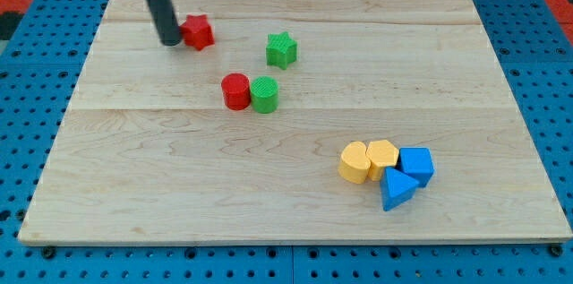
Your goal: Push the green star below the red star
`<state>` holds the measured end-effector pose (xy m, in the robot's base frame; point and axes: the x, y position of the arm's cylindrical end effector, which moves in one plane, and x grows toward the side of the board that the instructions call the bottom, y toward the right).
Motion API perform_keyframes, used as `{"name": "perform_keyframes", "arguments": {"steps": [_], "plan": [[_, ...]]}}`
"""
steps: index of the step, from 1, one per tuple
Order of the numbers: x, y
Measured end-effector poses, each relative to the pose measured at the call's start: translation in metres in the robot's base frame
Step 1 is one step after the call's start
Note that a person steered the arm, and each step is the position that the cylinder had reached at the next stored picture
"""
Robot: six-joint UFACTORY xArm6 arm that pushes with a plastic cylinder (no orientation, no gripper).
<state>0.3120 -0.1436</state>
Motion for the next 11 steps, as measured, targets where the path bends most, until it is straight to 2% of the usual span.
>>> {"name": "perform_keyframes", "arguments": {"steps": [1, 2, 3, 4, 5, 6, 7, 8, 11], "plan": [[-0.033, 0.076], [-0.037, 0.131], [-0.044, 0.138], [-0.036, 0.151], [0.036, 0.173], [0.069, 0.146], [0.031, 0.097], [-0.005, 0.097], [-0.028, 0.122]]}}
